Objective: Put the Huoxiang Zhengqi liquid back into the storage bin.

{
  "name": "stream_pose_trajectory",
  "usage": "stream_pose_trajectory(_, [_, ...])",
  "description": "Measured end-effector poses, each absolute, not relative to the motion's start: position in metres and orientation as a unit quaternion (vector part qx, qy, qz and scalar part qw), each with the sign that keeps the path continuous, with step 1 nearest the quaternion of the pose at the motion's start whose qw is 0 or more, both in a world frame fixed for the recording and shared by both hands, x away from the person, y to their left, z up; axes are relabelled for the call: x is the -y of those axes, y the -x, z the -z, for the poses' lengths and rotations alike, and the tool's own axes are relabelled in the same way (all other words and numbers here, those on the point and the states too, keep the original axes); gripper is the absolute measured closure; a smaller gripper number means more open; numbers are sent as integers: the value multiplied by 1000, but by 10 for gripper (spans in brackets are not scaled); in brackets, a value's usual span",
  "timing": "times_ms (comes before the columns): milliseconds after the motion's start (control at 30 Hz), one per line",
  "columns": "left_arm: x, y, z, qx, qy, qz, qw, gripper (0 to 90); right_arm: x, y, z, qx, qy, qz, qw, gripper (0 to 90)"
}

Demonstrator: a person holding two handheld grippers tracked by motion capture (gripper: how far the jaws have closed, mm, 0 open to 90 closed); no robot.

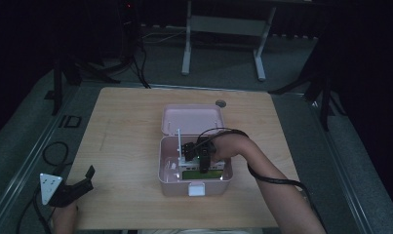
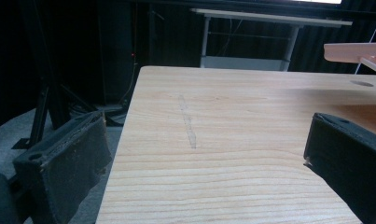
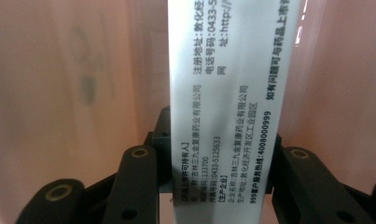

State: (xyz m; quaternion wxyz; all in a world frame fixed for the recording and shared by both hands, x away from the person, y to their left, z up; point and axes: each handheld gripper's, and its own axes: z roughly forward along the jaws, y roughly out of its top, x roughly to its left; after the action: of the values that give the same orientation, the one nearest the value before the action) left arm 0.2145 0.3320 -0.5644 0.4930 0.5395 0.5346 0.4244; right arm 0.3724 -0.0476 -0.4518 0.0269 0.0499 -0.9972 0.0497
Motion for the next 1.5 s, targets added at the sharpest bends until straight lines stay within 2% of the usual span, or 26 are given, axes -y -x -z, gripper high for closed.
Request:
stream_pose_trajectory(300, [-332, -215, 564, -534, -539, -424, 494, 2, 51, -374, 472, 996, -56, -61, 30, 628])
stream_pose_trajectory(500, [-332, -215, 564, -535, -540, -424, 493, 2, 55, -375, 473, 997, -53, -37, 36, 622])
stream_pose_trajectory(733, [-332, -215, 564, -535, -541, -424, 492, 2, 58, -375, 470, 997, -53, -26, 51, 549])
stream_pose_trajectory(933, [-332, -215, 564, -534, -541, -424, 492, 2, 63, -375, 455, 998, -38, -13, 54, 493])
stream_pose_trajectory(1200, [-332, -215, 564, -534, -542, -424, 491, 2, 70, -371, 421, 998, -35, 13, 51, 477])
stream_pose_trajectory(1500, [-332, -215, 564, -534, -541, -423, 492, 2, 87, -371, 385, 998, -28, 52, 21, 433])
